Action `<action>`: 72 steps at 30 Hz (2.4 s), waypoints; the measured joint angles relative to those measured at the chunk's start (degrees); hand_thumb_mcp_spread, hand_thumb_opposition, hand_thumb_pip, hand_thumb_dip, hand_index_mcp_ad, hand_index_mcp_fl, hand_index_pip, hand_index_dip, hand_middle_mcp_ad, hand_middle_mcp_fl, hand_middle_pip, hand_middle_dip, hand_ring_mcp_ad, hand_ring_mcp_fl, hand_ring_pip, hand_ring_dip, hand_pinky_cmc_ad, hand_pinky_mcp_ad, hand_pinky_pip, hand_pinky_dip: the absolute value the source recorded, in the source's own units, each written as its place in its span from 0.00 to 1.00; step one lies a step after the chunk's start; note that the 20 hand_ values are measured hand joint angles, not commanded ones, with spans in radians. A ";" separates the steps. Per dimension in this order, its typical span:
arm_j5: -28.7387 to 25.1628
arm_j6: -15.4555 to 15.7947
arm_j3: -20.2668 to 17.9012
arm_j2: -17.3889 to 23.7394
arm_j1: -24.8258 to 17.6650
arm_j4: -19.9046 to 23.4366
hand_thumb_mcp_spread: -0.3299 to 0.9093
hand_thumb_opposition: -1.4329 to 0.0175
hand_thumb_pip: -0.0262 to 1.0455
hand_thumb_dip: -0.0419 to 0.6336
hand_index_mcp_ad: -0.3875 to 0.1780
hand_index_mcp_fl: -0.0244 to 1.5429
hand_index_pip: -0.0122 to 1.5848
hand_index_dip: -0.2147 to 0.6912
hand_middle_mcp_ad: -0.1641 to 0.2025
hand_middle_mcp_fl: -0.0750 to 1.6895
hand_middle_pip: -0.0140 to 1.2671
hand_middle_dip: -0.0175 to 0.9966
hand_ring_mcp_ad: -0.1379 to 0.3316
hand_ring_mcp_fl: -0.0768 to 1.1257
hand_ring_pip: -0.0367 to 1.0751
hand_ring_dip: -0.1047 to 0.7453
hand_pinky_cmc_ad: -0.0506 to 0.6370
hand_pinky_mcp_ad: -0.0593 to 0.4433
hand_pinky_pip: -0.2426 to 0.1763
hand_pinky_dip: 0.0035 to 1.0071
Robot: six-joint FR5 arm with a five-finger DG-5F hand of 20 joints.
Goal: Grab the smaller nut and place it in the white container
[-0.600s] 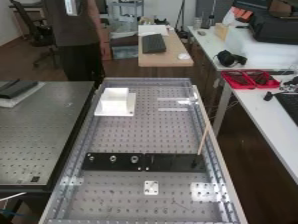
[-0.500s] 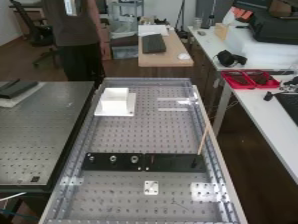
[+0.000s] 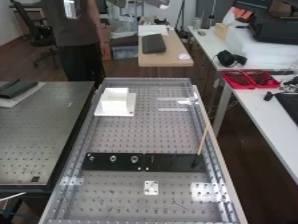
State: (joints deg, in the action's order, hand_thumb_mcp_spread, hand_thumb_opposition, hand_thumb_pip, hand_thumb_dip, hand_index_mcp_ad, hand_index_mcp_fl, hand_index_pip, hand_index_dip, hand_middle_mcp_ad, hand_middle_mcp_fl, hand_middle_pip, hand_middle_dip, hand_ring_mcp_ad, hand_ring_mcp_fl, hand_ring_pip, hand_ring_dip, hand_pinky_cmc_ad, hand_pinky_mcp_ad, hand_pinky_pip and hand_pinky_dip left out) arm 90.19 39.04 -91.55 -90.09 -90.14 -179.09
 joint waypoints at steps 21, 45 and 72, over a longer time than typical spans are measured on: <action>-0.20 0.14 -0.88 0.34 0.14 0.42 0.46 0.52 0.44 0.14 0.66 0.03 0.06 0.57 0.57 0.12 0.10 0.27 0.62 0.08 0.13 0.29 0.65 0.79 0.52 0.26; -4.17 1.71 -10.80 4.91 -0.22 2.81 0.46 0.51 0.47 0.13 0.66 0.03 0.06 0.58 0.56 0.12 0.10 0.27 0.63 0.08 0.13 0.29 0.67 0.81 0.52 0.26; 10.86 8.74 -23.23 8.77 10.52 6.82 0.49 0.49 0.61 0.22 0.60 0.06 0.26 0.50 0.55 0.12 0.10 0.27 0.63 0.08 0.13 0.29 0.67 0.81 0.52 0.25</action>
State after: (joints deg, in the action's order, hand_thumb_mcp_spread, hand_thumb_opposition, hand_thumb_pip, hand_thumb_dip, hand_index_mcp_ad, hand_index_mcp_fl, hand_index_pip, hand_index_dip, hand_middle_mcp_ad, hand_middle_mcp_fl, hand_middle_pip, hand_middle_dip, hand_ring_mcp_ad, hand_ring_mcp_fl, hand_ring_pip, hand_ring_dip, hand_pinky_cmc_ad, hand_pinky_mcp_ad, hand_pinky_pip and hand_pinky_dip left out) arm 101.06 47.78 -114.78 -81.32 -79.62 -172.27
